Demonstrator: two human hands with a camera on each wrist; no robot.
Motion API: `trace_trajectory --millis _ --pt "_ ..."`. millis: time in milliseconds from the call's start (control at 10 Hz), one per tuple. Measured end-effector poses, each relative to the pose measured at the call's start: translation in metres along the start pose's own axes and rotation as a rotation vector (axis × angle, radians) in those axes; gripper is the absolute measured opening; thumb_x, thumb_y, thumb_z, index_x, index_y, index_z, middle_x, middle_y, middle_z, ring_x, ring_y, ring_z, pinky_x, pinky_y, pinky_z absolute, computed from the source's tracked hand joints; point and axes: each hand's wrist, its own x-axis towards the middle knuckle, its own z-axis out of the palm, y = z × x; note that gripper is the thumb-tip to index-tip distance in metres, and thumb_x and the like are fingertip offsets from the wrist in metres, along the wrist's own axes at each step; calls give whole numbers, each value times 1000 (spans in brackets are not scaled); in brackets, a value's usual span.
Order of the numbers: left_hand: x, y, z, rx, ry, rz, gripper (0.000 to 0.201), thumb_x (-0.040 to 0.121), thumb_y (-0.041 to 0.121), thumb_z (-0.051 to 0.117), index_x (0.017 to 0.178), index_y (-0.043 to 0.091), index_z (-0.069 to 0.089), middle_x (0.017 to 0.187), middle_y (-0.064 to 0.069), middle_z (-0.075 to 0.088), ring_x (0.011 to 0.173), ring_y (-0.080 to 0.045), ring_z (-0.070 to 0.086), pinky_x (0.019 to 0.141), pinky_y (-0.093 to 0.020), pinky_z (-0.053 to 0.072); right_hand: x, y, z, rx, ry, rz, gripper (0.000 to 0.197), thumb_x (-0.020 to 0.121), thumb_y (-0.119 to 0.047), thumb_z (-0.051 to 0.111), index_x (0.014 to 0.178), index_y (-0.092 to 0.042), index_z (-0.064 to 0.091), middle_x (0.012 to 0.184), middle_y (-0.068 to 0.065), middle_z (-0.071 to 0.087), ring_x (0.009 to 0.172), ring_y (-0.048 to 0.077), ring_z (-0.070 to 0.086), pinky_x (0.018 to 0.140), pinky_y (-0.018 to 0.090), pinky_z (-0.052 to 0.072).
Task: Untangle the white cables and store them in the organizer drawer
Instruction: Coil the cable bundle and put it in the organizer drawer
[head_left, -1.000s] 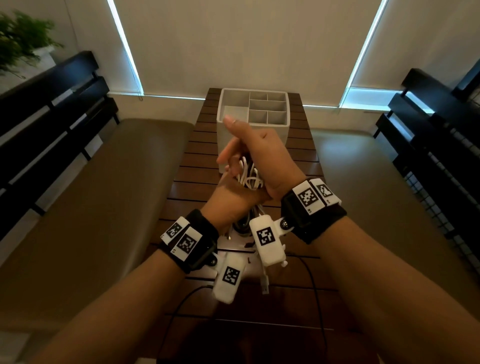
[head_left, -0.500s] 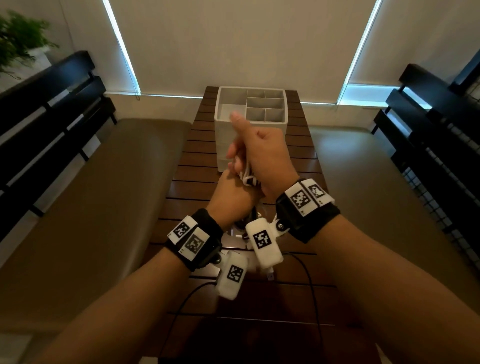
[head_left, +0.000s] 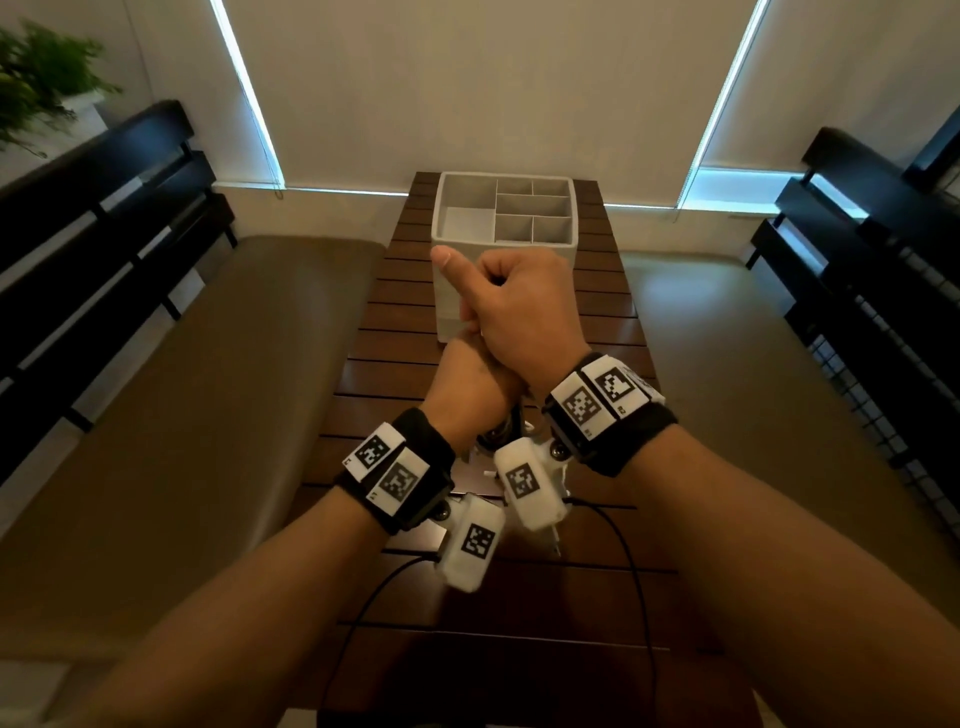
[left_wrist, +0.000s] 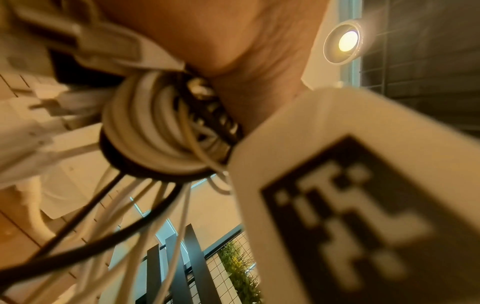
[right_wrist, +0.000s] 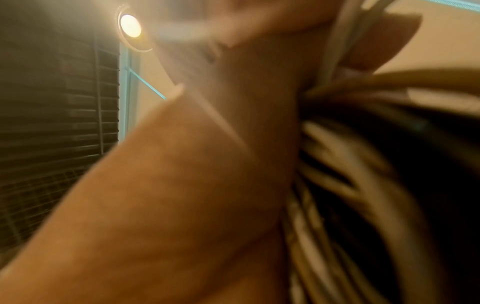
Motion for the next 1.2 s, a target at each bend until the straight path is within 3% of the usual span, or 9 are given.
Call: trace_trajectory --millis 200,300,400,500,600,800,900,1100,1200 --pt "12 0 -5 6 -12 25 40 97 -9 59 79 27 55 74 11 60 67 0 59 67 -29 53 -6 -1 -3 58 50 35 44 102 -45 62 81 -7 70 71 0 70 67 14 68 74 39 58" --pt "14 3 -19 -181 -11 72 29 92 -15 63 82 12 66 66 6 71 65 -6 69 63 -23 55 -16 7 -20 101 -70 131 59 92 -57 68 135 -20 54 116 -2 64 106 9 65 86 25 57" --pt "17 7 -26 -328 -8 92 9 90 -7 72 95 0 71 85 -11 77 82 -23 76 73 -34 61 -33 32 -28 254 -354 378 103 80 -62 75 161 -23 24 146 0 52 132 13 56 106 30 53" --pt "17 12 -20 -314 -36 160 14 88 0 79 91 -5 66 78 -18 67 74 -27 68 74 -39 59 -49 39 -29 467 -549 423 81 94 -49 70 158 -17 33 152 6 55 141 20 53 118 47 44" --pt "14 16 -17 -346 -87 181 15 88 2 79 90 -4 65 71 -17 63 67 -29 64 72 -42 58 -56 24 -39 722 -676 478 54 93 -34 59 144 -24 45 134 2 68 128 18 64 103 34 55" --pt "7 25 -14 -376 -121 113 15 89 5 78 95 2 65 72 -13 65 66 -26 67 66 -41 60 -64 27 -49 1039 -885 671 56 90 -27 72 137 -8 48 111 13 74 96 29 74 79 41 63" --pt "11 20 -14 -350 -109 67 18 89 8 79 97 0 64 74 -22 60 62 -25 65 64 -36 58 -59 26 -50 737 -903 655 28 92 -21 75 109 -6 60 75 1 65 56 13 54 47 24 41" --pt "29 6 -13 -194 -83 -1 21 87 8 80 75 7 63 63 -12 62 58 -22 61 69 -32 56 -55 29 -35 339 -727 675 19 85 -8 73 101 1 66 59 -3 48 45 9 35 43 23 28" --pt "35 5 -11 -177 -56 13 25 86 6 80 69 6 62 60 -14 59 56 -22 58 69 -29 54 -54 30 -30 286 -668 632 14 84 -13 79 79 -15 66 58 -3 51 45 9 38 45 25 28"
